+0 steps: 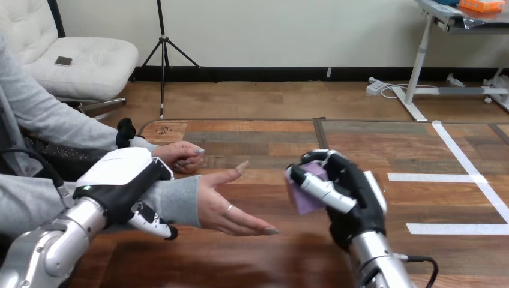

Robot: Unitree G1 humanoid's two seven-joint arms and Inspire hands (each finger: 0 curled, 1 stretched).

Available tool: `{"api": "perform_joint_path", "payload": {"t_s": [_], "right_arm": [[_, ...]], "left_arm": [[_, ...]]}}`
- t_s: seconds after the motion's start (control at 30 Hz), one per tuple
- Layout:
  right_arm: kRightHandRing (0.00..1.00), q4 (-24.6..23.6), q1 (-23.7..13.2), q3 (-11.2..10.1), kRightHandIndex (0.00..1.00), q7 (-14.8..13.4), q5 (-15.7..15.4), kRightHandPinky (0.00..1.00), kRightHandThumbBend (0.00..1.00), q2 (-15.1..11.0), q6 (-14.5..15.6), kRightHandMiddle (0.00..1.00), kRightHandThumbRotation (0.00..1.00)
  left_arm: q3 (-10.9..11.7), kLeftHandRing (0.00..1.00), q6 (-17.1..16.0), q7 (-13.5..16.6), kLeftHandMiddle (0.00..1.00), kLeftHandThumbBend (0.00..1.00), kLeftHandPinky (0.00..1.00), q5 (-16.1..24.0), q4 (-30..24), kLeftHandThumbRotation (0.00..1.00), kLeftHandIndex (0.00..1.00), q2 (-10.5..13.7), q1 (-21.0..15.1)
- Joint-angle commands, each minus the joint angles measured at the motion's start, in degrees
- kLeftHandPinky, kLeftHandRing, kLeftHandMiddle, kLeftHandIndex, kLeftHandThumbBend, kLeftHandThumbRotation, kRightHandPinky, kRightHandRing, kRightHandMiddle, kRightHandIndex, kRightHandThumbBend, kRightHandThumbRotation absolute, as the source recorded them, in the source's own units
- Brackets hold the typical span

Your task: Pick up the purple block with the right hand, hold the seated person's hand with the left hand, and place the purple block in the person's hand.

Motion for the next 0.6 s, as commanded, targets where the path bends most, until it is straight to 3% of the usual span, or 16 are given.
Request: {"api": "perform_joint_path", "payload": {"t_s": [0.0, 0.17, 0.57], "right_arm": [[0.35, -3.60, -1.33, 2.29, 0.41, 0.03, -0.02, 0.31, 0.97, 5.68, -3.48, 0.39, 0.00], [0.34, -5.17, -0.43, 3.80, 0.41, -0.85, -0.12, 0.31, 0.98, 6.24, -2.14, 0.39, 0.00], [0.34, -7.49, 1.53, 7.47, 0.41, -1.77, -0.88, 0.31, 0.99, 6.82, -2.47, 0.38, 0.00]], "left_arm": [[0.89, 0.18, -2.10, 2.58, 0.27, 0.75, 0.11, -1.60, -4.93, 0.00, 0.29, -3.22, -12.00], [0.66, 0.18, -1.67, 2.07, 0.27, 0.73, 0.11, -1.58, -4.59, 0.00, 0.29, -3.97, -12.63], [0.38, 0.19, -1.43, 2.34, 0.28, 0.74, 0.12, -0.58, -3.41, 0.00, 0.30, -5.52, -13.88]]}}
